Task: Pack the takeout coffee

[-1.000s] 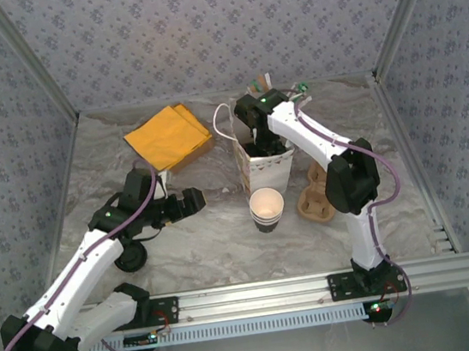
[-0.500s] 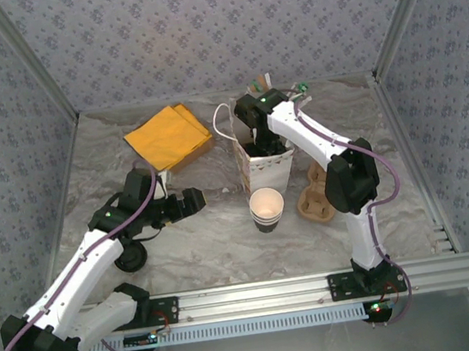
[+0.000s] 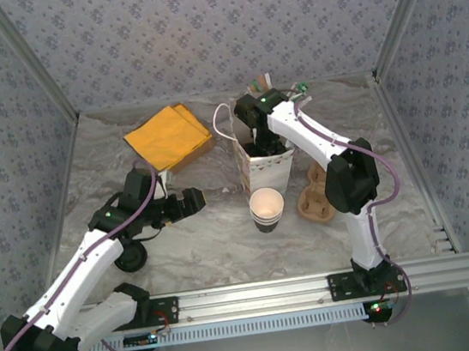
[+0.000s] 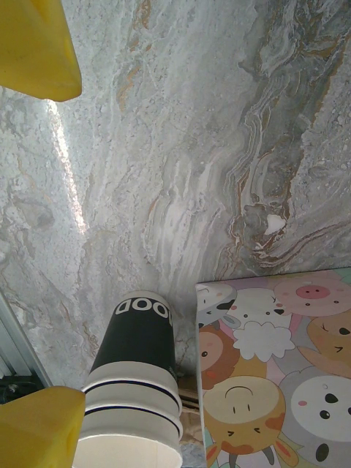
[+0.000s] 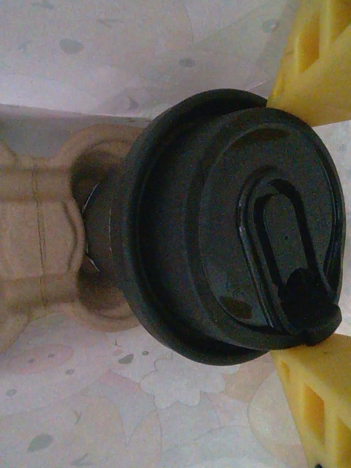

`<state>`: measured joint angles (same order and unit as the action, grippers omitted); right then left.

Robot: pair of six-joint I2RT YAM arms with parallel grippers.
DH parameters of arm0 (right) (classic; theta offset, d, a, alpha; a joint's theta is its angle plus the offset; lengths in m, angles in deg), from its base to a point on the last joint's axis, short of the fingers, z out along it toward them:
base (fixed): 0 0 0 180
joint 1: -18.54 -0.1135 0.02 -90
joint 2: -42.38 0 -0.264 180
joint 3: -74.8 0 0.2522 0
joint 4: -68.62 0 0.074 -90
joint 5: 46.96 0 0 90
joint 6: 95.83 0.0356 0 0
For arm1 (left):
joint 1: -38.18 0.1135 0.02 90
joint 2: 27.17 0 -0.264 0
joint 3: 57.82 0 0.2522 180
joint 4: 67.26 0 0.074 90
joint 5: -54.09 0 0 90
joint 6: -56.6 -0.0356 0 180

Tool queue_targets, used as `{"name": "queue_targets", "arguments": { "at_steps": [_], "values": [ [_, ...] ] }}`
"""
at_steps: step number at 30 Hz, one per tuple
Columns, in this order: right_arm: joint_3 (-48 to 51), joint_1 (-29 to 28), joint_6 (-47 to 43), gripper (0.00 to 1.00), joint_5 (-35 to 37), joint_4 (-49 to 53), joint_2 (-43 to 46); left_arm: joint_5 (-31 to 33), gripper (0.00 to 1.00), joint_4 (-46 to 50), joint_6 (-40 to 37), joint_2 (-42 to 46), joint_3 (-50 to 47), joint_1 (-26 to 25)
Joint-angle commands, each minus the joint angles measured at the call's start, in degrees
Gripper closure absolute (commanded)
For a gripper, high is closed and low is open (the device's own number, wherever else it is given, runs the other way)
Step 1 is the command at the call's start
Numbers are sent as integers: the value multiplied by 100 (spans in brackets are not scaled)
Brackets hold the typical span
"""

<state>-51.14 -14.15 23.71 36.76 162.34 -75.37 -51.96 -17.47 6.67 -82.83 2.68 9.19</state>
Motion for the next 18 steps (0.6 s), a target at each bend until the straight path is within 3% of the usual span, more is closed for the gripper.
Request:
{"name": "queue_targets", "arguments": {
  "at_steps": [1,18],
  "values": [
    [82,26,-80,32,102,33,-305,15,0,52,-55,21,195,-20],
    [65,25,-67,31,91,2,-338,-344,0,121,-234,583,271,-149]
  ]
}}
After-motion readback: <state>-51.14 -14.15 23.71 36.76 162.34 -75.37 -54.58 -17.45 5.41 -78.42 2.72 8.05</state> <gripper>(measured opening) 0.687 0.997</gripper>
